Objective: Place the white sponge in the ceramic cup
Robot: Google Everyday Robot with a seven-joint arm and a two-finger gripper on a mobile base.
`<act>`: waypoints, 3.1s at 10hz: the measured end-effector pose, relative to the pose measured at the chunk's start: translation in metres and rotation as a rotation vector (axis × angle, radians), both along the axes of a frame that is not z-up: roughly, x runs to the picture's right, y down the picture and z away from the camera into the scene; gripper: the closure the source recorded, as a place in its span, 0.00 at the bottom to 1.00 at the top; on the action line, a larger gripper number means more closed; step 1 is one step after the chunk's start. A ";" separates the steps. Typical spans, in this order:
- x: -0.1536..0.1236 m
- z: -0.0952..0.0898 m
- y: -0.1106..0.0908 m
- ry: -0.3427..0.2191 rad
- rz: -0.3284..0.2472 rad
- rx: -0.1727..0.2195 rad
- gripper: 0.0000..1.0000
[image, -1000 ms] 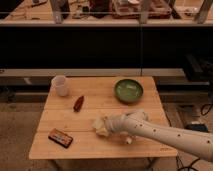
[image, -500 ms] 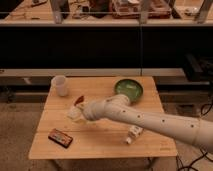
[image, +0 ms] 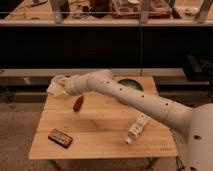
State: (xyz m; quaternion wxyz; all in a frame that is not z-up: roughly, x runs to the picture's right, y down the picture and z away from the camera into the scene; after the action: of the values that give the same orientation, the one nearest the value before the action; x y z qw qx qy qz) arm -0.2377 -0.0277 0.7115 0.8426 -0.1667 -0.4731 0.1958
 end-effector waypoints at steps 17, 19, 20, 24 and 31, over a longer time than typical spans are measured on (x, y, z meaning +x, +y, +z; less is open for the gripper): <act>-0.044 0.107 -0.098 -0.046 -0.002 0.040 1.00; -0.051 0.122 -0.100 -0.028 -0.044 0.036 1.00; -0.053 0.128 -0.100 -0.021 -0.057 0.030 1.00; -0.055 0.158 -0.101 0.018 -0.100 0.000 0.93; -0.053 0.182 -0.083 0.049 -0.203 -0.056 0.23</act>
State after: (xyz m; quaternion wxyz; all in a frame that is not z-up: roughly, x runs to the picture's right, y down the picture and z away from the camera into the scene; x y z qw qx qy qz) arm -0.2906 -0.1109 0.8933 0.8645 -0.2323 -0.4274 0.1264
